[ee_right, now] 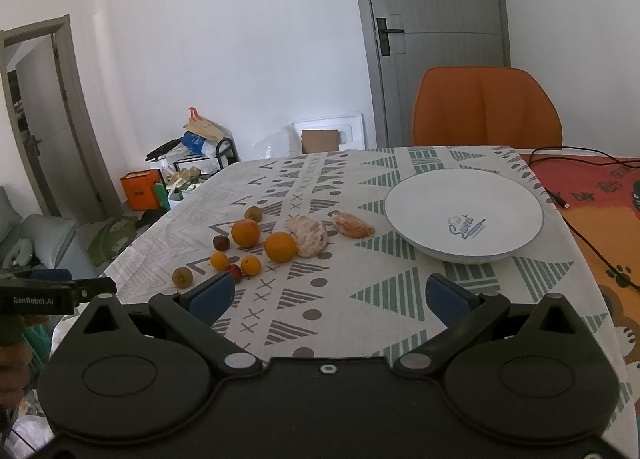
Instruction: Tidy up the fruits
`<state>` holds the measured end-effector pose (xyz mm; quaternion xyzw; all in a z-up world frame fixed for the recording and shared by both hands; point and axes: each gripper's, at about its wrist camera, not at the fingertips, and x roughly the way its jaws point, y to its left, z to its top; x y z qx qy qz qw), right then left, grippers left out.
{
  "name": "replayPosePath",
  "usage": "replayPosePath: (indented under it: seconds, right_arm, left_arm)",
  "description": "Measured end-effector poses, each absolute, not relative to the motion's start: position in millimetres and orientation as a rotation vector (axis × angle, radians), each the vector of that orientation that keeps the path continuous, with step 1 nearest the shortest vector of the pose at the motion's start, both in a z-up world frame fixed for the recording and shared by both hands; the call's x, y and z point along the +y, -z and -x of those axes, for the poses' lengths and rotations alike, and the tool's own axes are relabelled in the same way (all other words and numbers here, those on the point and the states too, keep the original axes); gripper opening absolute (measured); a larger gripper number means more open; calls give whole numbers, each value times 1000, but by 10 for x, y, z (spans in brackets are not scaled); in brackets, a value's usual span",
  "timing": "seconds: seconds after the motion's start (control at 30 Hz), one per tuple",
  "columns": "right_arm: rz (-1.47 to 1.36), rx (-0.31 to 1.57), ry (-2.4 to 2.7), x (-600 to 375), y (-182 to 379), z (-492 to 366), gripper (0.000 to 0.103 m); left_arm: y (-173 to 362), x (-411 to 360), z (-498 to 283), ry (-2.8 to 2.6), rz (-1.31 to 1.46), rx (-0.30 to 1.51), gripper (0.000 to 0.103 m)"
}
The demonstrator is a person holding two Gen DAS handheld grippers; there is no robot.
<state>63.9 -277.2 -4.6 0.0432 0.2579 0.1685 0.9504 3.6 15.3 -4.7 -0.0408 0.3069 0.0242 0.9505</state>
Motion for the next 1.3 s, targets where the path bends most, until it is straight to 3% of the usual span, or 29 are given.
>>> replayPosePath:
  seconds: [0.67,0.83,1.3]
  right_arm:
    - [-94,509,-332,-2755,225,-953,103]
    - [-118,529,-358,-2729,324,-1067,100]
    - [-137,603,-401,-2460,570,-1410,72]
  left_arm:
    - [242,112,-401,-9,114,601,101]
    - [328,138,-540,-11,126,610,89]
    - [606,216,-920,-8,183,678,55]
